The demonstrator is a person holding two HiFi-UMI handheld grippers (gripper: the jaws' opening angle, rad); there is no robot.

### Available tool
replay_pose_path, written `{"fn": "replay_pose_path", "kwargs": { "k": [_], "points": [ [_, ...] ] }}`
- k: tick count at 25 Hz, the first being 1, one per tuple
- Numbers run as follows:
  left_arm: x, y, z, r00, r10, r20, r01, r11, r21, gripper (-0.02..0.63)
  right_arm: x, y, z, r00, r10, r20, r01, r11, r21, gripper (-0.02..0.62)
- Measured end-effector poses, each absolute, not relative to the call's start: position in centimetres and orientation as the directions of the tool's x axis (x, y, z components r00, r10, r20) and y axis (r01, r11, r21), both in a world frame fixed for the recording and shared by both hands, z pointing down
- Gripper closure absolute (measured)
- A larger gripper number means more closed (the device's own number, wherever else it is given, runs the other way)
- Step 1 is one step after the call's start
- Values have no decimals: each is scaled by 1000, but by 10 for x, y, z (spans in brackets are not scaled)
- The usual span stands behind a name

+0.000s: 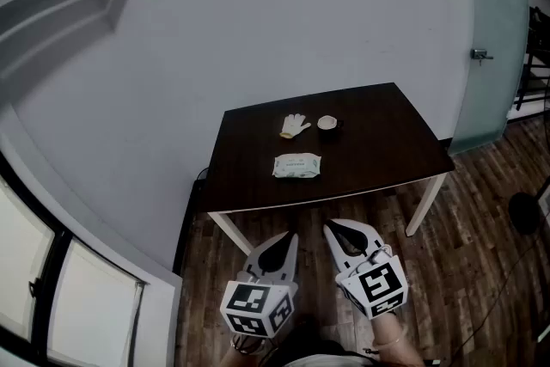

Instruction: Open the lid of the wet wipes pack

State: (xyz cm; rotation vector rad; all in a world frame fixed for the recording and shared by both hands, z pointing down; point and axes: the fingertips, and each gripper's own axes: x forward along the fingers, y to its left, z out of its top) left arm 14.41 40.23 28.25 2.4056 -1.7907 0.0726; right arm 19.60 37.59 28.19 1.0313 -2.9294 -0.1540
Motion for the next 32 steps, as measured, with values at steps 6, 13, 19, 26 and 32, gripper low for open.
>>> {"fn": "replay_pose_path", "kwargs": {
  "k": [6,13,19,26,32],
  "points": [
    [120,385,291,301,-945,125,-952,-291,94,588,172,360,289,-776,-631,0,-627,771,108,589],
    [85,352,298,323,-937,134,-944,-310,111,588,137,329,293,-766,-643,8,-638,762,114,589],
    [54,314,306,350,-927,137,-934,-335,120,588,103,292,302,-747,-664,35,-658,746,102,589],
    [23,269,306,387,-913,128,-920,-373,123,588,68,249,300,-735,-677,37,-670,733,120,589],
    [-5,243,308,416,-900,129,-907,-401,128,588,38,222,306,-726,-687,43,-679,725,115,589]
  ]
}}
